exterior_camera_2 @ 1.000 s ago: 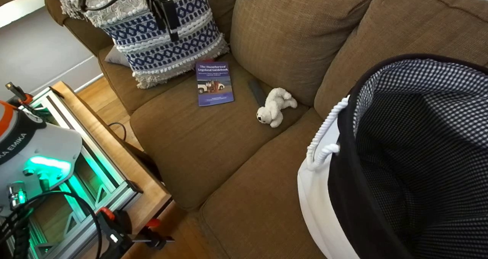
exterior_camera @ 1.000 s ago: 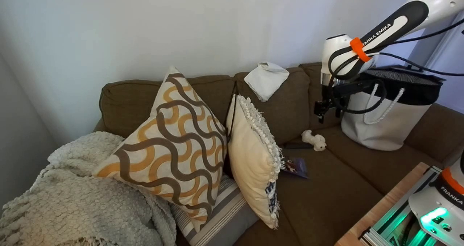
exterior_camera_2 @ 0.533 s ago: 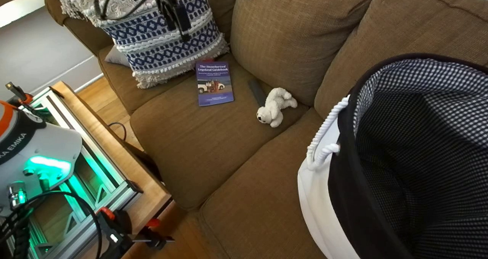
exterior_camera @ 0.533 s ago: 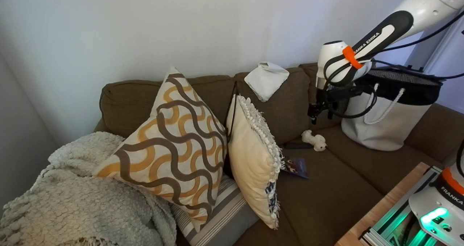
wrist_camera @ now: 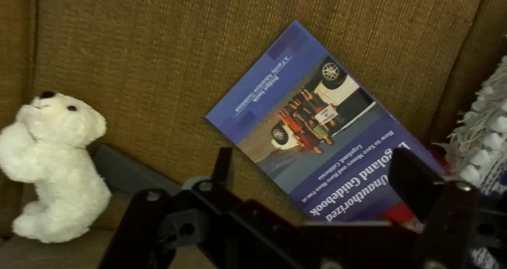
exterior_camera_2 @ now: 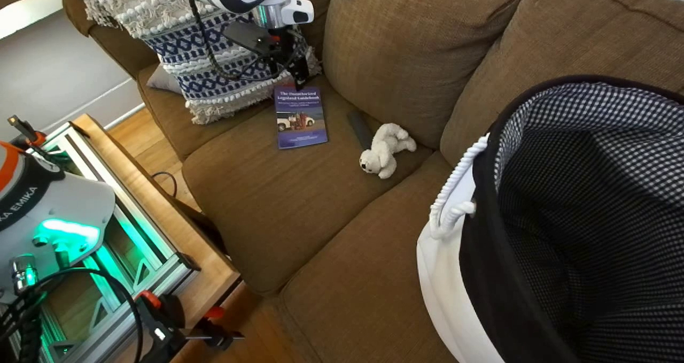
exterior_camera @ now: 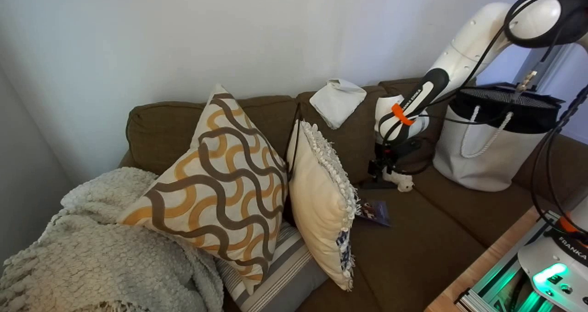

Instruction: Put the orange cup on top of the book

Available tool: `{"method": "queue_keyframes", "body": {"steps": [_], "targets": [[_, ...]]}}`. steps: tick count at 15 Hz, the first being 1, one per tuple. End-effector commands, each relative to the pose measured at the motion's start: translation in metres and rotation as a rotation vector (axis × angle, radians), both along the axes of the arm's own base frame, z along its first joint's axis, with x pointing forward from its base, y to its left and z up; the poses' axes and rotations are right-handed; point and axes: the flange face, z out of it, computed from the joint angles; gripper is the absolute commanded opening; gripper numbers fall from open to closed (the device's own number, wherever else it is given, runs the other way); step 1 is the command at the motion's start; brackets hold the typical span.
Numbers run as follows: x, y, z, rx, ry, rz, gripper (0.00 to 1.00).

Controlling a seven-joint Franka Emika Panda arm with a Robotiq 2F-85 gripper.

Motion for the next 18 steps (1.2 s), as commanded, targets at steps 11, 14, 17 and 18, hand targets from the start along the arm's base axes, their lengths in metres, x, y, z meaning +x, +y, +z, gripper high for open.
{"method": "queue_keyframes", "body": {"steps": [11, 14, 17, 18], "targets": [[0.07, 0.086, -0.087, -0.098, -0.106, 0.231, 1.0], [0.082, 0.105, -0.1, -0.067, -0.121, 0.246, 1.0], [0.086, 0.119, -0.117, -0.052, -0.106, 0.256, 1.0], [0.085, 0.123, -0.123, -0.056, -0.099, 0.251, 1.0]]}}
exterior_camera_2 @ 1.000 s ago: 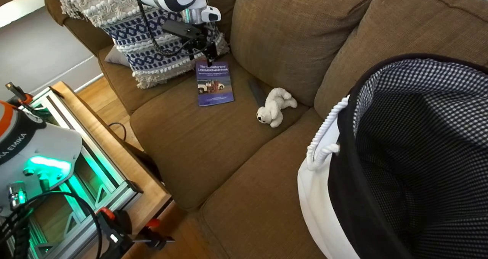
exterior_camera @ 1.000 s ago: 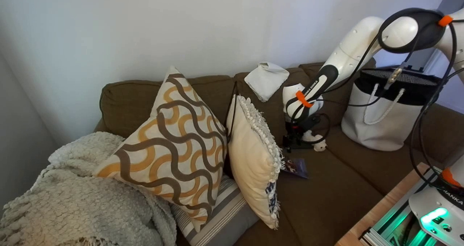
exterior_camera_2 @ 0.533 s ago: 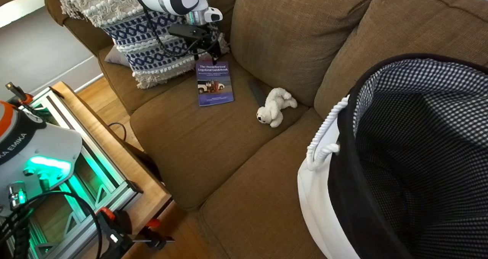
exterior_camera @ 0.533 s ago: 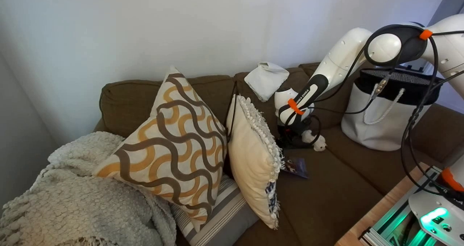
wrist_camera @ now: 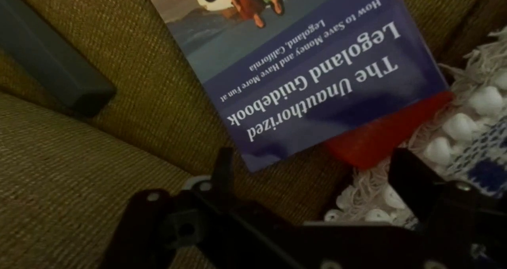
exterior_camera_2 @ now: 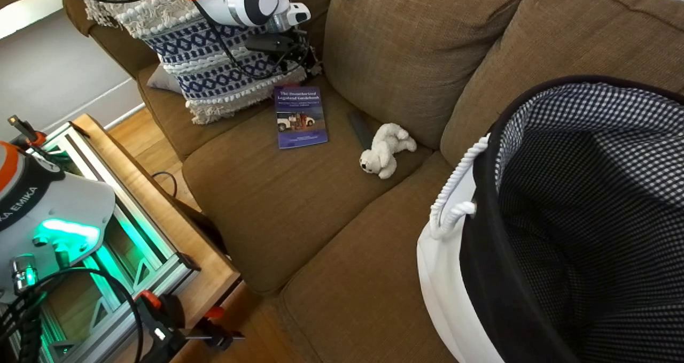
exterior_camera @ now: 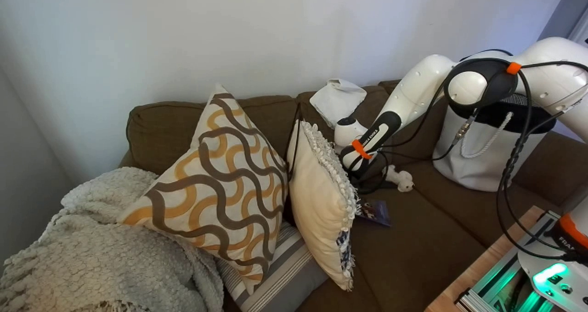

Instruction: Put the orange cup on top of the book

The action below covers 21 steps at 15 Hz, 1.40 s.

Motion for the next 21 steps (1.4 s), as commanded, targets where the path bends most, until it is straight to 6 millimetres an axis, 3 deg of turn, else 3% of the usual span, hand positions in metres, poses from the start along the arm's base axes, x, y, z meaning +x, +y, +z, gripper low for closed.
{"method": "queue_keyframes", "body": {"steps": [1, 6, 9, 14, 21], "targets": [[0.005, 0.011, -0.028, 0.003, 0.025, -0.007, 1.0], [-0.003, 0.024, -0.061, -0.007, 0.134, -0.016, 1.0], [-0.02, 0.022, -0.066, -0.058, 0.262, -0.061, 1.0], [-0.055, -0.005, -0.069, -0.162, 0.452, -0.183, 1.0], [-0.089, -0.073, -0.079, -0.409, 0.52, -0.278, 1.0]]}}
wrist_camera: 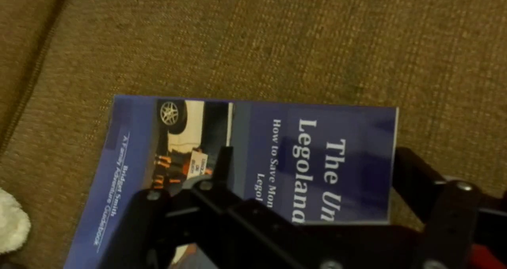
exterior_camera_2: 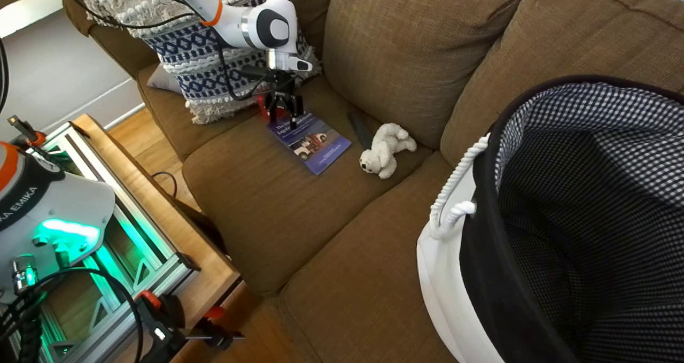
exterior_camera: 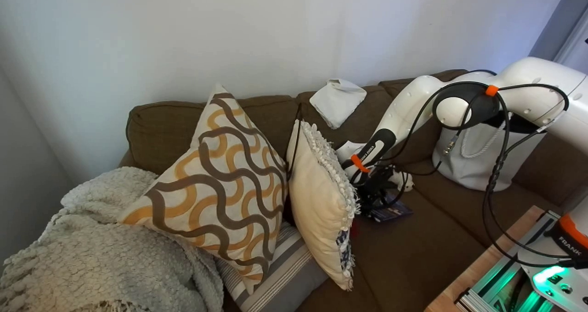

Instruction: Put the orange cup on top of the book

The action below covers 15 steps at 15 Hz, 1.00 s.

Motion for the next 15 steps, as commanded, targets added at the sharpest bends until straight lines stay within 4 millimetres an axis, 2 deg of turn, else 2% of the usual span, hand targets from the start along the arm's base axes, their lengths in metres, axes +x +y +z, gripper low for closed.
{"method": "queue_keyframes", "body": {"steps": [1, 2, 4, 8, 10, 12, 15], "targets": [[-0.015, -0.025, 0.004, -0.113, 0.004, 0.001, 1.0], [-0.011, -0.023, 0.005, -0.091, -0.032, 0.037, 1.0], [0.005, 0.004, 0.015, -0.004, -0.13, 0.13, 1.0], [0.024, 0.086, 0.045, 0.107, -0.254, 0.296, 1.0], [0.023, 0.114, 0.06, 0.175, -0.3, 0.382, 1.0], [0.015, 0.132, 0.07, 0.246, -0.306, 0.472, 1.0], [0.004, 0.133, 0.079, 0.337, -0.294, 0.604, 1.0]]}}
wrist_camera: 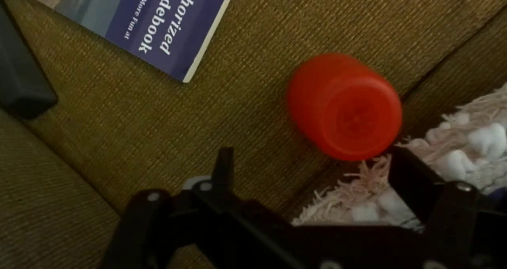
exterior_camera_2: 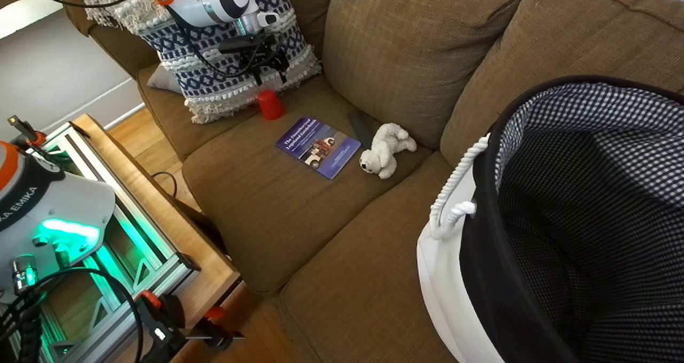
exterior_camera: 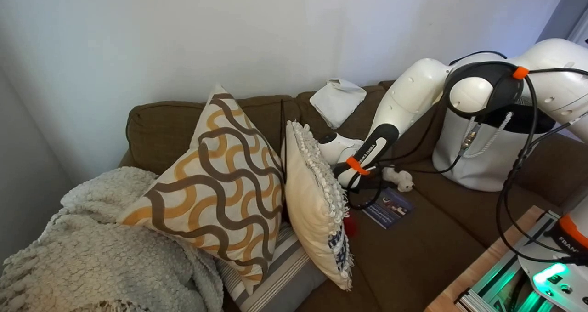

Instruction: Put the orange cup on top of the book

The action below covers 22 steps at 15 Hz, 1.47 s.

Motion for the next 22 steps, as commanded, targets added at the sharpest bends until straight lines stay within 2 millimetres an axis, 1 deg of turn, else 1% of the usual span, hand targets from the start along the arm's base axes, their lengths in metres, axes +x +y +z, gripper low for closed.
{"method": "queue_keyframes", "body": {"steps": [1, 6, 8, 9, 11, 13, 17, 19, 22], "targets": [[-0.026, 0.002, 0.013, 0.076, 0.019, 0.185, 1.0], [-0.045, 0.004, -0.001, 0.181, 0.105, 0.402, 1.0], [-0.051, -0.002, -0.007, 0.222, 0.178, 0.462, 1.0], [-0.053, -0.009, -0.011, 0.21, 0.222, 0.465, 1.0], [-0.047, -0.023, -0.022, 0.161, 0.254, 0.444, 1.0], [-0.04, -0.03, -0.027, 0.144, 0.254, 0.44, 1.0], [-0.023, -0.026, -0.034, 0.091, 0.197, 0.458, 1.0], [-0.017, -0.024, -0.04, 0.103, 0.197, 0.461, 1.0], [-0.015, -0.017, -0.048, 0.146, 0.218, 0.475, 1.0]]}}
